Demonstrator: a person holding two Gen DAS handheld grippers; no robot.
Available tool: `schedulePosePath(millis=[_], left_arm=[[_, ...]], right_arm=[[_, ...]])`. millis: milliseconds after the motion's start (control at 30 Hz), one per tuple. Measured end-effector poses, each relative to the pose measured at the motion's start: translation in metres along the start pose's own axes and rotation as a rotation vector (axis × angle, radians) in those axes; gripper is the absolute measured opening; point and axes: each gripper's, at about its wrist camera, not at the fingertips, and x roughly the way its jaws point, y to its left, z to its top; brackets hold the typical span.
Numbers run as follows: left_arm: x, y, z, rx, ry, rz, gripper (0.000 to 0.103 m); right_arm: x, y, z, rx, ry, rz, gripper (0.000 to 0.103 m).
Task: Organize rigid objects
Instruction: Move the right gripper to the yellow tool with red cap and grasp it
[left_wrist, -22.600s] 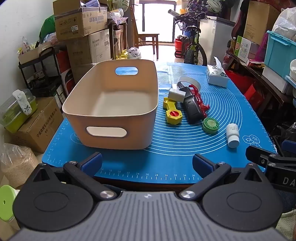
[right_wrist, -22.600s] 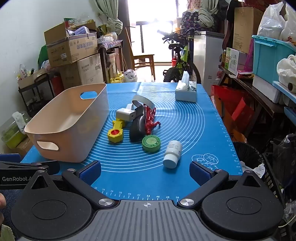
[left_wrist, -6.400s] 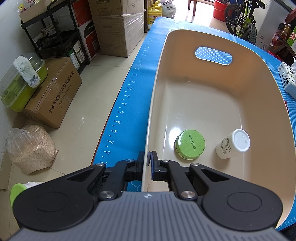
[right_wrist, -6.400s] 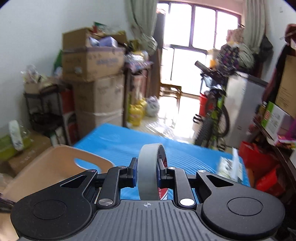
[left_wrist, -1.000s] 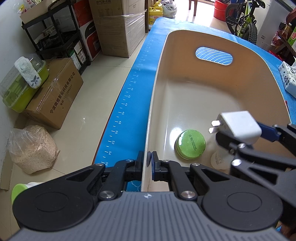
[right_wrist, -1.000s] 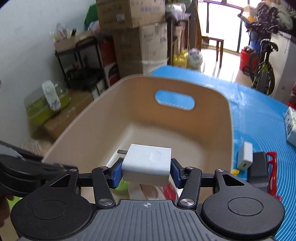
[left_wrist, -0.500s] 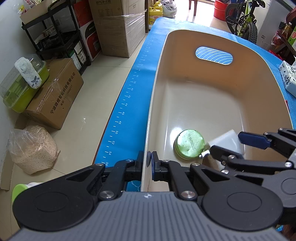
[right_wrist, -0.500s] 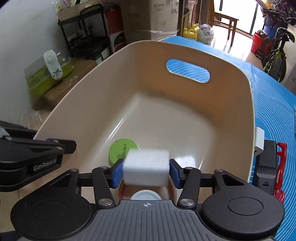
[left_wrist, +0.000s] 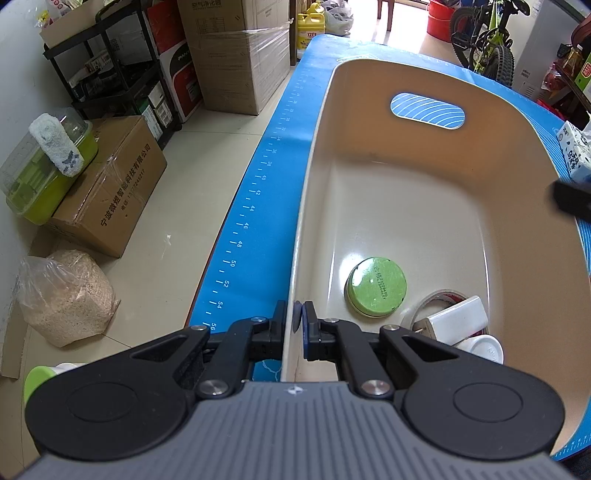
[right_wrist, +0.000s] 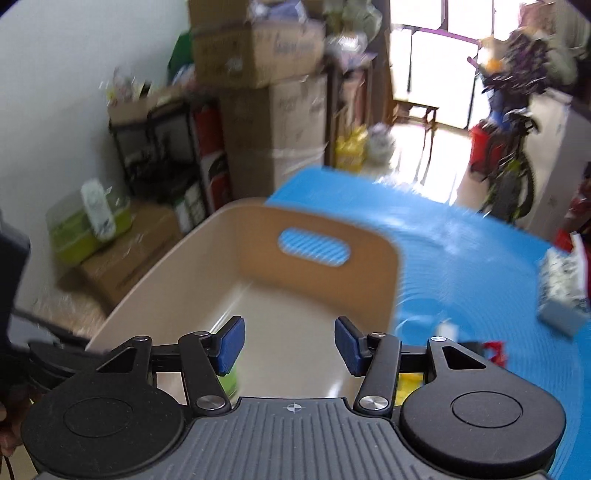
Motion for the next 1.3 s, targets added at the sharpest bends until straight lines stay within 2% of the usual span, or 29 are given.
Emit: schedulePosePath(millis=[167, 300, 533, 833, 1000, 1267, 1300], left_arm=[[-0.001, -0.001, 0.000, -0.001, 0.000, -0.001, 0.009], [-0.001, -0.001, 0.000, -0.002, 0.000, -0.001, 0.009], [-0.001, -0.001, 0.000, -0.001, 0.000, -0.001, 0.009], [-0.001, -0.001, -0.001, 0.000, 0.000, 0.000, 0.009], [-0.001, -0.001, -0.001, 0.000, 0.000, 0.000, 0.009], [-0.001, -0.001, -0.001, 0.000, 0.000, 0.000, 0.009], [-0.001, 0.000, -0.001, -0.001, 0.000, 0.000, 0.009]], right_arm=[[-0.022, -0.039, 0.002, 0.057, -0.078, -0.075, 0.064], [-0.025, -0.070, -0.007, 0.081, -0.076, -0.134, 0.064], [-0.001, -0.099, -0.037, 0.116, 0.037, -0.150, 0.064], [0.038, -0.097, -0.062, 0.127, 0.158, -0.092, 0.060], [0.059, -0.097, -0.069, 0.115, 0.221, -0.089, 0.058], [0.083, -0.091, -0.082, 0.098, 0.289, -0.103, 0.050], [0.085, -0.091, -0.083, 0.107, 0.293, -0.103, 0.042]])
